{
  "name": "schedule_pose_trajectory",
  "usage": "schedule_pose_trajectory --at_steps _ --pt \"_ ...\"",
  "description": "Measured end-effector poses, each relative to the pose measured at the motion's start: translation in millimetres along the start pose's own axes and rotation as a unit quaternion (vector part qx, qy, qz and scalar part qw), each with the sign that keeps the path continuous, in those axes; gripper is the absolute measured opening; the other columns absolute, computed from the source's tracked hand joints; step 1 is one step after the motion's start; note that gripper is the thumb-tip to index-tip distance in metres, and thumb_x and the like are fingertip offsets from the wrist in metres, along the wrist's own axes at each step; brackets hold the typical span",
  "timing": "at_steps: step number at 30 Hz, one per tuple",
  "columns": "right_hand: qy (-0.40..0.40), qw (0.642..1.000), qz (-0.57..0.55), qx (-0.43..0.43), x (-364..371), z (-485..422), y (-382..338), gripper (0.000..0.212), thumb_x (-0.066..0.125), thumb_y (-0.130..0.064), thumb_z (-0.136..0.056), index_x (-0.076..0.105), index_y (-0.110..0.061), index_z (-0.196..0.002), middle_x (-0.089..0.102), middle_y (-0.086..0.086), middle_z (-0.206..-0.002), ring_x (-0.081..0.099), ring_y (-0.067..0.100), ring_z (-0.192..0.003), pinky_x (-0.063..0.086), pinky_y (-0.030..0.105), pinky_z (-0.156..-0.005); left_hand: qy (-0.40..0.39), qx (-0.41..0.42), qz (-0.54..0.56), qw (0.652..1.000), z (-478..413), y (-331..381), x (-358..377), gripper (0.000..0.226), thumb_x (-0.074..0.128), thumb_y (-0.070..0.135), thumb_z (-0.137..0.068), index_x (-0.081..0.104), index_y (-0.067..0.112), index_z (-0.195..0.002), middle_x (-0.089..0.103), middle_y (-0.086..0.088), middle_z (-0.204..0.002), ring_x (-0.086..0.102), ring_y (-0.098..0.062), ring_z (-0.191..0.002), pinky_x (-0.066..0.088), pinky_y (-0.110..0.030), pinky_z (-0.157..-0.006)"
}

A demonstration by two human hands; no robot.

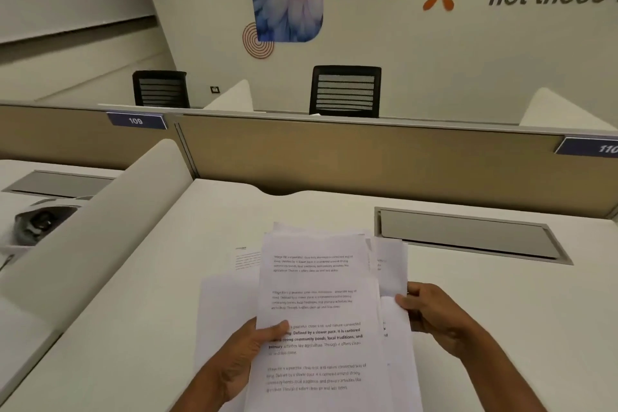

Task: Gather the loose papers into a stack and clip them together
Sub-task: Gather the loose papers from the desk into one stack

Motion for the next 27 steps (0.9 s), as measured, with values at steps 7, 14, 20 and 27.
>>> schedule_pose_trajectory --at_steps 7,14,20,27 --pt "-0.007 1.0 -0.013 0.022 70.6 35.8 1.9 0.051 0.035 -0.052 -0.106 0.077 -0.022 -0.11 0.082 0.007 -0.102 0.077 0.032 -0.098 0.064 0.047 -0.086 0.004 -0.024 0.02 1.0 15.4 -29.3 -4.2 0.044 0.073 0.009 -0.091 0.065 0.008 -0.134 0.073 -0.022 -0.127 0.069 -0.043 -0.118 0.049 -0.061 -0.108" --pt "-0.01 0.998 -0.069 0.007 133.0 39.3 6.9 0.043 0.045 -0.056 -0.101 0.068 -0.022 -0.115 0.082 0.006 -0.1 0.08 0.028 -0.089 0.065 0.048 -0.08 0.055 -0.039 0.006 0.998 16.2 -44.1 -35.9 0.04 0.075 0.006 -0.089 0.067 0.008 -0.128 0.076 -0.023 -0.12 0.071 -0.045 -0.113 0.05 -0.063 -0.106" --pt "0.084 0.996 0.013 0.006 143.5 4.2 24.2 0.043 0.058 -0.054 -0.096 0.065 -0.015 -0.113 0.073 0.007 -0.106 0.072 0.027 -0.095 0.062 0.044 -0.086 0.143 0.01 0.06 0.988 5.4 -34.9 -103.7 0.061 0.083 0.006 -0.079 0.063 0.003 -0.136 0.073 -0.025 -0.126 0.066 -0.046 -0.12 0.046 -0.064 -0.11" --pt "0.13 0.941 0.311 0.013 170.0 -19.6 50.7 0.071 0.068 -0.047 -0.089 0.039 -0.019 -0.148 0.054 0.007 -0.142 0.052 0.026 -0.133 0.046 0.039 -0.105 0.169 -0.045 0.108 0.979 -6.7 -31.3 -175.6 0.034 0.067 0.0 -0.092 0.067 0.0 -0.126 0.068 -0.031 -0.129 0.061 -0.05 -0.125 0.044 -0.068 -0.109"
Point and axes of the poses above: each hand's wrist, its own z-axis away from the middle knuckle, its own x-axis out of the palm, y = z × x, the point moved 4 cm from there along -z, towards the middle knuckle
